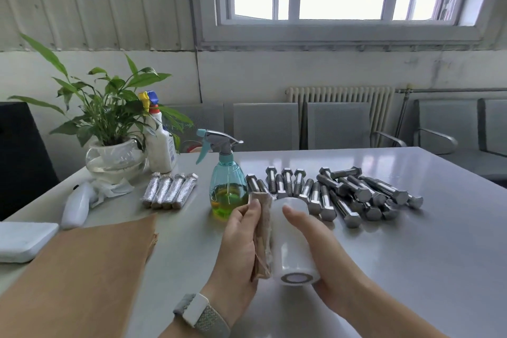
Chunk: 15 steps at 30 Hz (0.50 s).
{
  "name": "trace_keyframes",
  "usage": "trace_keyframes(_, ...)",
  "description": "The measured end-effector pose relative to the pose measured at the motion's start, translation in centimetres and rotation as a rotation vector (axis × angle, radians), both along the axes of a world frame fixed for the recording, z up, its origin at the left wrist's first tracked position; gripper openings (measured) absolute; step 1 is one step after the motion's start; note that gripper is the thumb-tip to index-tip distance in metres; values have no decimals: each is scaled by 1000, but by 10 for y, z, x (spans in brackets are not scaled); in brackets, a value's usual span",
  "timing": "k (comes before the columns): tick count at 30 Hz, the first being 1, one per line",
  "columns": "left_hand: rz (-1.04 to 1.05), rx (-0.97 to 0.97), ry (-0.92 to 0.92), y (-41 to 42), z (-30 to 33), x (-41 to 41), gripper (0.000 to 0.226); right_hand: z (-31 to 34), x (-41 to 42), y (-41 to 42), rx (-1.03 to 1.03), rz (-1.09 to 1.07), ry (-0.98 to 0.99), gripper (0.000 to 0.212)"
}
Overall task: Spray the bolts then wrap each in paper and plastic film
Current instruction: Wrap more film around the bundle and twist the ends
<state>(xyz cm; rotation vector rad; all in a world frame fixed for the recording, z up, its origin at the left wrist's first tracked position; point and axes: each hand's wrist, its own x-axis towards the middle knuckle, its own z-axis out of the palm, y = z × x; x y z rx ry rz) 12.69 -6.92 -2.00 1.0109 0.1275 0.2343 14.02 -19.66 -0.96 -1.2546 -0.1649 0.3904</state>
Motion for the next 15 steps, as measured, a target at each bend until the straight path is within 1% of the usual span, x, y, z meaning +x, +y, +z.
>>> trace_keyframes(2,11,-30,-35,-2,-1,-2,49,-3,-1,4,-31,-78,-71,63)
trace_keyframes(5,0,-54,-97,-2,-4,-4,40,-5,-4,10,-68,-146,-111,63)
trace_keyframes(8,-28,-39,-111,-2,-9,-3,38,-2,-6,11,-59,-169,-68,43)
trace_keyframes(9,-37,-35,-114,-3,-10,-3,39,-3,-5,12,-70,-180,-80,40)
trace_keyframes(10,-42,-36,-116,-4,-11,-2,39,-3,-4,11,-81,-193,-92,42)
trace_keyframes(12,-41,-41,-121,-4,-12,-1,39,-4,-3,10,-59,-186,-85,55)
trace_keyframes(15,-12,-40,-115,-3,-11,-1,39,-1,-4,5,-14,-86,-37,54)
